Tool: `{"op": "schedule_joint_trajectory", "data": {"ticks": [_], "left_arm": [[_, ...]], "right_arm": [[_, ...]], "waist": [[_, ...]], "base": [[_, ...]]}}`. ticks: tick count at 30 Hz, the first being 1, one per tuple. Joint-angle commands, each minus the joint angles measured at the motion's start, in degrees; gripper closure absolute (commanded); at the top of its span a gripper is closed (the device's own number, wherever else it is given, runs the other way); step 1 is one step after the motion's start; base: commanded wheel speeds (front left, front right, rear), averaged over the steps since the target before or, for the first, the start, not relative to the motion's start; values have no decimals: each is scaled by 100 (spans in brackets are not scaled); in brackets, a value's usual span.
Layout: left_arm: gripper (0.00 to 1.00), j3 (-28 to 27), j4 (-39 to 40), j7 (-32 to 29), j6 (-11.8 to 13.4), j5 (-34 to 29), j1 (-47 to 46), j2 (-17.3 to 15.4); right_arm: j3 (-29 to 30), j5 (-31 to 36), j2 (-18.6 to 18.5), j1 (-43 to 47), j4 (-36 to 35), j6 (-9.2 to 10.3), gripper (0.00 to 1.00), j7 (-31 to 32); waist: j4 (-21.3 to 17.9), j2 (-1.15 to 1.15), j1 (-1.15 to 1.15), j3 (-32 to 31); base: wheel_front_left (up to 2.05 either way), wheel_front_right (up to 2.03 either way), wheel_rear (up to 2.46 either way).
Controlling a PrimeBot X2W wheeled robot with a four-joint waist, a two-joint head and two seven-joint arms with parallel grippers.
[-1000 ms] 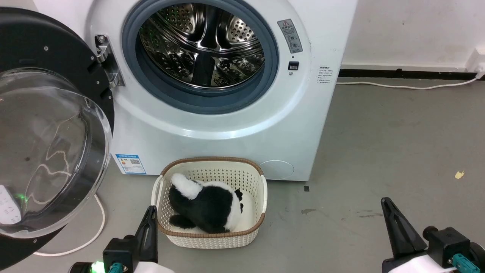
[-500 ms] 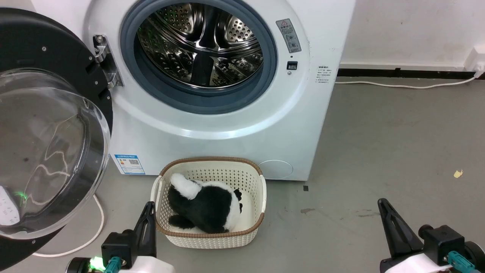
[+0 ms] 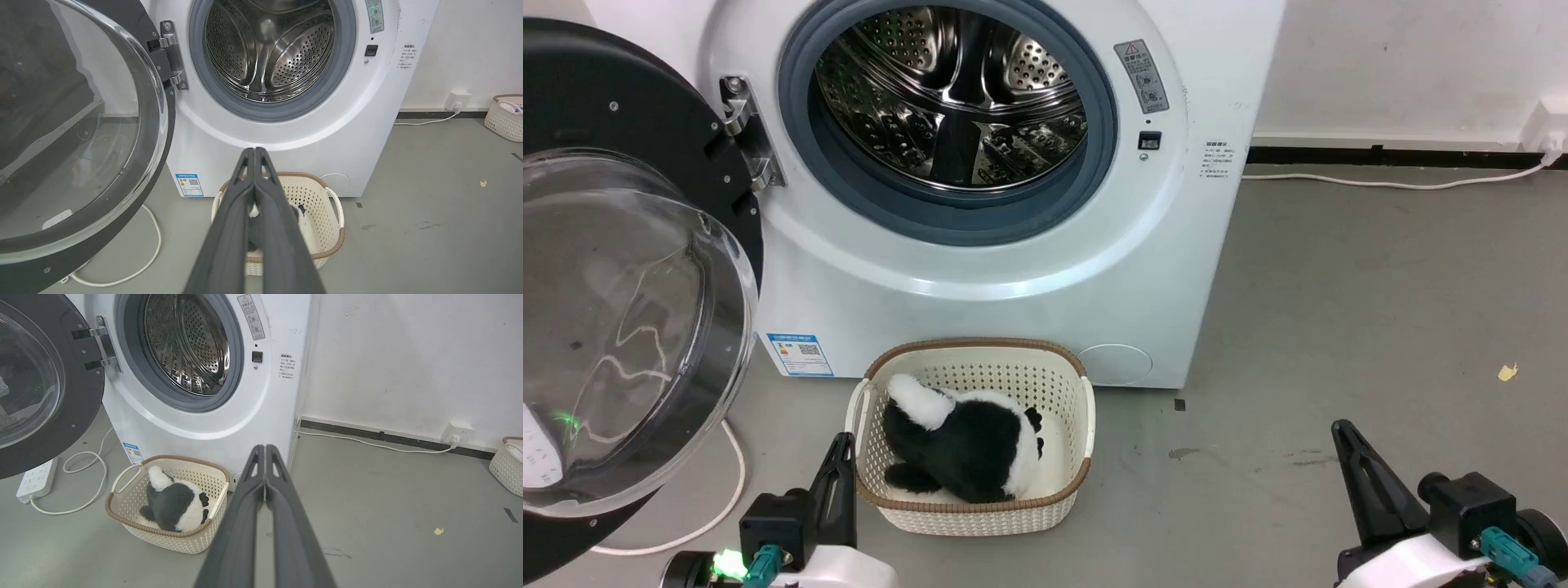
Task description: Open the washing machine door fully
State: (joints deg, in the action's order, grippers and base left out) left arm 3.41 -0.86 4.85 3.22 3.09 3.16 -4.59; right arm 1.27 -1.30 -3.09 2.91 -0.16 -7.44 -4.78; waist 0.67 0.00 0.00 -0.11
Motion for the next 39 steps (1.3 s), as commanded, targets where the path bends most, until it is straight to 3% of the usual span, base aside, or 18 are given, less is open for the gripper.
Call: {"op": "schedule_joint_trajectory", "data": {"ticks": [1, 39], "left_arm": [[100, -27, 24, -39, -57, -59, -128, 10], [100, -341, 86, -485, -322, -309, -316, 171]], "right_arm": [[-16, 31, 15, -92, 11, -3, 100, 31], [-127, 130, 22, -291, 16, -5, 100, 478]], "waist": [[-2, 0, 0, 0], [-67, 0, 0, 11]], "base": [[0, 0, 0], [0, 0, 0]]}}
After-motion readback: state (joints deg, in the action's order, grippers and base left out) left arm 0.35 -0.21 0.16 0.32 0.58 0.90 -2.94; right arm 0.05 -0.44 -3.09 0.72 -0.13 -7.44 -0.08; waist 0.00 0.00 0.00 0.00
